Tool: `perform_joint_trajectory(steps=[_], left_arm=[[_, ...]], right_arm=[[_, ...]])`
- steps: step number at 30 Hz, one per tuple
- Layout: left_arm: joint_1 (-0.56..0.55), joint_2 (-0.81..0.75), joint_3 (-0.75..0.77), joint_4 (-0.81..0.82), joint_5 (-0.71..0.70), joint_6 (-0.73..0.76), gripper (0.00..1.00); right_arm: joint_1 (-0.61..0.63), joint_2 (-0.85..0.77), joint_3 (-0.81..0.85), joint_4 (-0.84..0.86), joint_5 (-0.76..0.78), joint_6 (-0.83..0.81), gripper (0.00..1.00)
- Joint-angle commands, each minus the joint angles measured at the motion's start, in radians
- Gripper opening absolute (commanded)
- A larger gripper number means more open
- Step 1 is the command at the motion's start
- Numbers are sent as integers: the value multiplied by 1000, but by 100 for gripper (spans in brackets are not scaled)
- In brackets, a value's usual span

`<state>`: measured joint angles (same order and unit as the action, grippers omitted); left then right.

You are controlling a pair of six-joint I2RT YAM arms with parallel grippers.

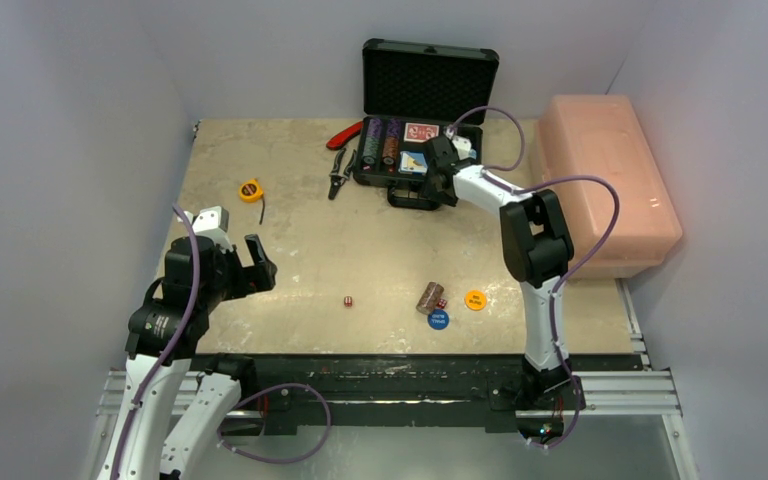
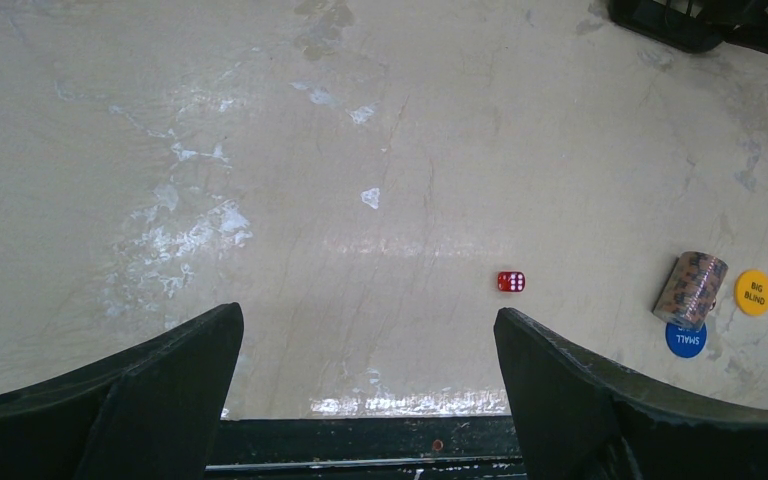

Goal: Pack up texas hold em set

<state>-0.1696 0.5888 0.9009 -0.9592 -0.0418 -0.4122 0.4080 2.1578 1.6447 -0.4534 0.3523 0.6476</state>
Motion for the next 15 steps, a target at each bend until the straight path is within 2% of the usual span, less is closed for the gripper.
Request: perform_joint_trajectory(steps=[1,7,9,12,15], left_arm=[[8,-4,-5,31,-3,-13,97],[8,-9,-5,30,-2,-13,97],[8,-10,-5,29,-4,-14,97],[8,-13,-5,29,-5,-14,97],[8,-15,-5,28,-6,-14,97]], right_arm=[[-14,45,29,29,93,-30,50],[-14,92,79,-34,105,-39,49],[-15,101,88,-49,105,-47,46],[-14,100,91,-63,85,-67,28],[-9,81,68,-70,65,-80,16]])
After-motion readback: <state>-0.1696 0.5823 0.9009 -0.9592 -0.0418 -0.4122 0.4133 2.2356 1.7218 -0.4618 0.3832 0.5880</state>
